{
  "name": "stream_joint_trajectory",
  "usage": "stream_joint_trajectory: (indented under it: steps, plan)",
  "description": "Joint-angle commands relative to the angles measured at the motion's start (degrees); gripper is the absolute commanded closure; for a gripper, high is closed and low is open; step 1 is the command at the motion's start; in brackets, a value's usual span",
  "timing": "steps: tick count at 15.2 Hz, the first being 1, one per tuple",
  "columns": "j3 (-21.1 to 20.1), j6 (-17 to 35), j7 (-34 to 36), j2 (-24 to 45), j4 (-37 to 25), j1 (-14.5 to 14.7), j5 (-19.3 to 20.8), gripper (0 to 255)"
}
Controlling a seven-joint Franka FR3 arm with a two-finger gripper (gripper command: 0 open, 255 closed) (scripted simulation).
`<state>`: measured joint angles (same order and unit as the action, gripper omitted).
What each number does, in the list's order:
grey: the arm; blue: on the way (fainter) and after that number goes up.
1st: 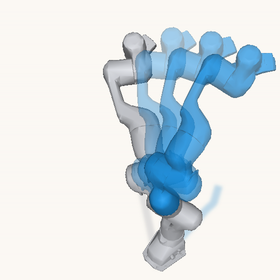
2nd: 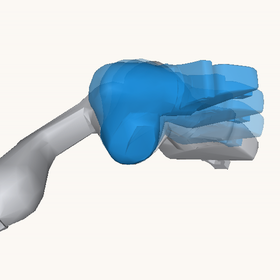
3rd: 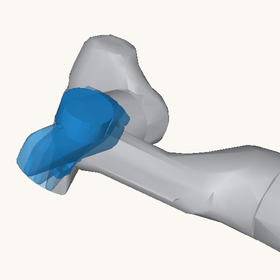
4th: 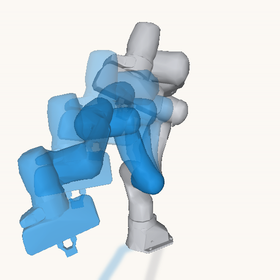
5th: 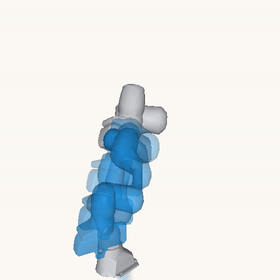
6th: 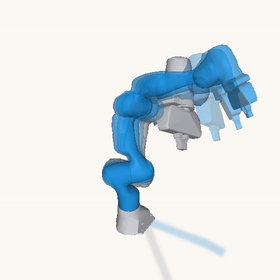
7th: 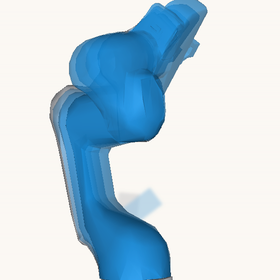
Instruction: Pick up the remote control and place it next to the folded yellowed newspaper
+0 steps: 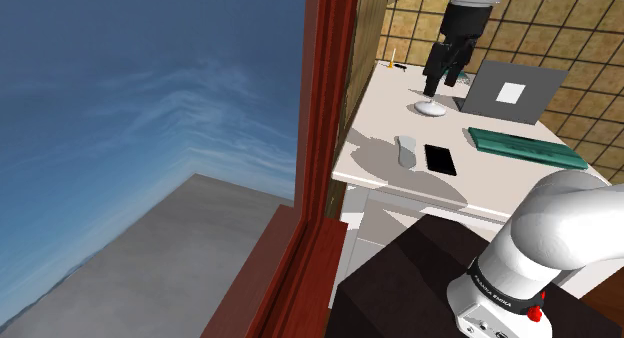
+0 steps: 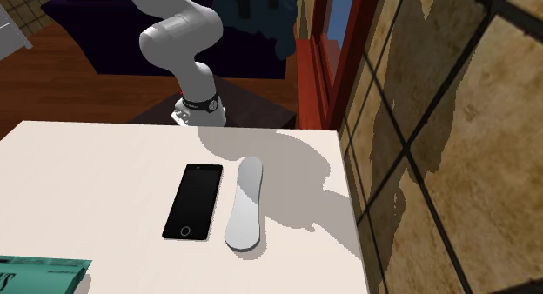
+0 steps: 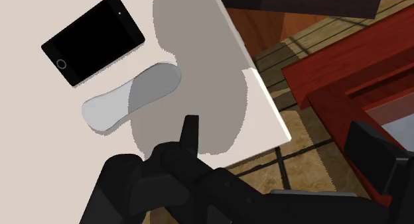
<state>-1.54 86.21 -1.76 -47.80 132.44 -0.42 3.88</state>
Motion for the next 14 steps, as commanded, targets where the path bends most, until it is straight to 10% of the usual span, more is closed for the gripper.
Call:
stream_joint_trajectory:
  steps: [1, 14]
  plan:
    - [0.0, 0.0, 0.0, 0.0, 0.0, 0.0, 0.0, 0]
    - [4.2, 22.3, 14.8, 16.1, 6.9, -9.9, 0.9, 0]
